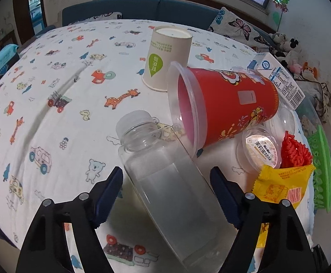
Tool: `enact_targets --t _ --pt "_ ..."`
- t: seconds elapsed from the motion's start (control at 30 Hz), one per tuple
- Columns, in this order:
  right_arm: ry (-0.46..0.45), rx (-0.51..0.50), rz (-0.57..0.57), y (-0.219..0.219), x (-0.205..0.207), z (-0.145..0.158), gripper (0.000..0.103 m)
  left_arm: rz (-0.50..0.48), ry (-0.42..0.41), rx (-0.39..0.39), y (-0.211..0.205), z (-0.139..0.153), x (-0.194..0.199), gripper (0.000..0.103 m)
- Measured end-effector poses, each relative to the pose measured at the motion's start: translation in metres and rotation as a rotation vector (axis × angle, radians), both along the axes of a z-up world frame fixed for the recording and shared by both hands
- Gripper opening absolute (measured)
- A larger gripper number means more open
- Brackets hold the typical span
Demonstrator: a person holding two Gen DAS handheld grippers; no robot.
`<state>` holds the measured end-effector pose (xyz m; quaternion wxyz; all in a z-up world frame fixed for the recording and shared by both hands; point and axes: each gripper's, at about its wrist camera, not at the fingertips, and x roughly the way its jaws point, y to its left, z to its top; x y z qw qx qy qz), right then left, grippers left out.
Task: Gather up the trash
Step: 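Grasp the crumpled white tissue with the right gripper, then carry the tissue into the green basket and open the right gripper while the left gripper grasps the clear bottle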
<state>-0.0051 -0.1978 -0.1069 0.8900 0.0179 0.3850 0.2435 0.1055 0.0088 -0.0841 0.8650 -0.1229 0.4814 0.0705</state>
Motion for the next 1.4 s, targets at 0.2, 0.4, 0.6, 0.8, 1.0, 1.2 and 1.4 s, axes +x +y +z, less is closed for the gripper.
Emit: enact_targets --t 0.2,0.4,0.6,0.8,1.0,1.2,1.4 --pt "-0.026 -0.011 -0.004 -0.002 -0.009 0.009 0.057 -0.032 -0.011 -0.016 0.004 0.0 -0.004 0.069" --pt "-0.06 -0.02 -0.01 0.0 -0.014 0.021 0.057 -0.052 -0.025 -0.052 0.02 0.003 -0.021 0.062" --pt "-0.08 -0.023 -0.05 -0.005 -0.014 0.031 0.057 -0.069 -0.053 -0.099 0.038 0.012 -0.046 0.062" --pt "-0.099 -0.018 -0.123 -0.023 -0.005 0.04 0.057 -0.108 -0.132 -0.106 0.041 0.041 -0.065 0.061" --pt "-0.114 -0.023 -0.245 -0.062 0.012 0.047 0.057 -0.207 -0.195 -0.116 0.014 0.073 -0.062 0.061" --pt "-0.117 -0.05 -0.402 -0.12 0.035 0.047 0.057 -0.344 -0.213 -0.148 -0.034 0.097 -0.037 0.061" --pt "-0.059 -0.062 -0.543 -0.182 0.064 0.031 0.058 -0.505 -0.24 -0.153 -0.1 0.122 -0.008 0.061"
